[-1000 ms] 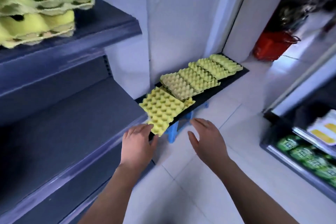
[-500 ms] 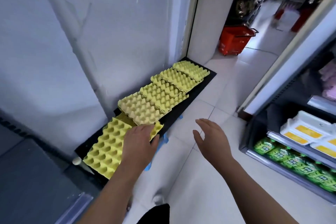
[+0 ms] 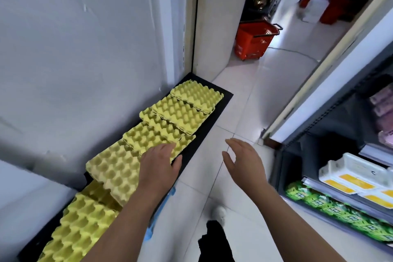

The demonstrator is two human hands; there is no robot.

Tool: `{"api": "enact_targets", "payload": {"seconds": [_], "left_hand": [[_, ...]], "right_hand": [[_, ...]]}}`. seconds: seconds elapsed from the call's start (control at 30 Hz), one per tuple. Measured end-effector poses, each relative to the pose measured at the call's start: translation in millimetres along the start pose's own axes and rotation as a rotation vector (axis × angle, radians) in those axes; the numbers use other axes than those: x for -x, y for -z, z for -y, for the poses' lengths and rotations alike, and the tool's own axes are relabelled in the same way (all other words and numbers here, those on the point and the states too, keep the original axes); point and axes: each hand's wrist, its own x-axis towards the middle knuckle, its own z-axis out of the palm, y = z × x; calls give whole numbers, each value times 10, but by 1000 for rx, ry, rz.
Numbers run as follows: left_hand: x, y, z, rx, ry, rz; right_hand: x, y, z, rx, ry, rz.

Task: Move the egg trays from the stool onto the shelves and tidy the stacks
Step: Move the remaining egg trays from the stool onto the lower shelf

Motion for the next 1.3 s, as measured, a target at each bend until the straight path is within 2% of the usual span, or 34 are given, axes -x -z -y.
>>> {"api": "enact_targets", "payload": {"seconds": [0.3, 0.63, 0.97, 1.3], "left_hand": [[-1456, -800, -656, 41, 198, 75], [-2777, -1491, -722, 112, 458, 170], [-3993, -2324, -559, 109, 656, 371], [-4394, -3404, -366, 215, 996, 468]], "right_hand": [[-1760, 5, -945, -29, 50, 142], [-3471, -482, -1506, -2, 115, 327], [-4835, -1310, -1952, -49, 44, 474], [-5761, -2459, -2637, -3, 7, 711]]}}
